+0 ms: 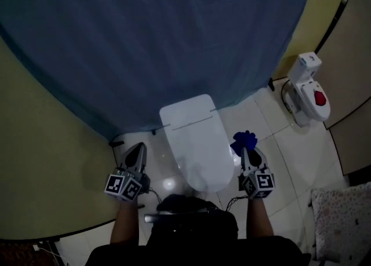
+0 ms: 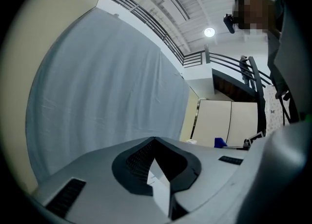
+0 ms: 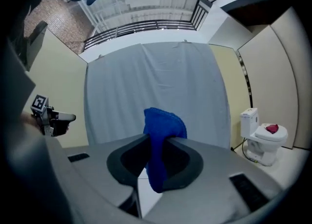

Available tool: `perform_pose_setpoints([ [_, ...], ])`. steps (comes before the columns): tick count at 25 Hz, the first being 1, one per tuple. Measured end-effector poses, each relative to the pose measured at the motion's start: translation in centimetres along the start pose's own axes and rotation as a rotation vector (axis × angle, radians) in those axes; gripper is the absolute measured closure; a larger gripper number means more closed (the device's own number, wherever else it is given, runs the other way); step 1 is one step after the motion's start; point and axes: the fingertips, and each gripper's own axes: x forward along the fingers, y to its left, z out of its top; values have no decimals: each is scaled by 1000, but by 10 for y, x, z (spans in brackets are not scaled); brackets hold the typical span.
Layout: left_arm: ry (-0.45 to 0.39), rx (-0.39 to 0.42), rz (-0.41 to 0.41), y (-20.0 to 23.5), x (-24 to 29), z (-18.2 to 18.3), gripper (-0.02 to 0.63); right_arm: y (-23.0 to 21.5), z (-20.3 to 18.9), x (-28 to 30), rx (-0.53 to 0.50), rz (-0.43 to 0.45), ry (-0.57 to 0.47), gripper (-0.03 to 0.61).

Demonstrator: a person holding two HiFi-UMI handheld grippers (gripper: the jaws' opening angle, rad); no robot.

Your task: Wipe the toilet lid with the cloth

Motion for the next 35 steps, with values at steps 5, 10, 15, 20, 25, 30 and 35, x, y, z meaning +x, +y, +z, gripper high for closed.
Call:
perform_pose_setpoints([
  [5, 64, 57, 12, 13, 28, -26, 621, 9, 2, 58, -38, 91, 47, 518],
  [10, 132, -18, 68, 47, 35, -62, 623, 50, -27, 116, -79, 216, 134, 518],
  [15, 184, -56, 117, 82, 48, -97, 623, 93, -73, 174, -107, 343, 248, 518],
  [20, 208, -41, 164, 118, 58, -133, 623, 137, -153, 236, -145, 457, 413, 518],
  [25, 300, -42, 168, 160, 60, -202, 623, 176, -244, 286, -139, 544, 563, 518],
  [30, 321, -132, 223, 185, 52, -256, 623, 221, -306, 311, -127, 640, 668, 518],
  [35, 364, -182, 275, 198, 40, -311, 623, 265, -384, 319, 91, 688, 924, 518],
])
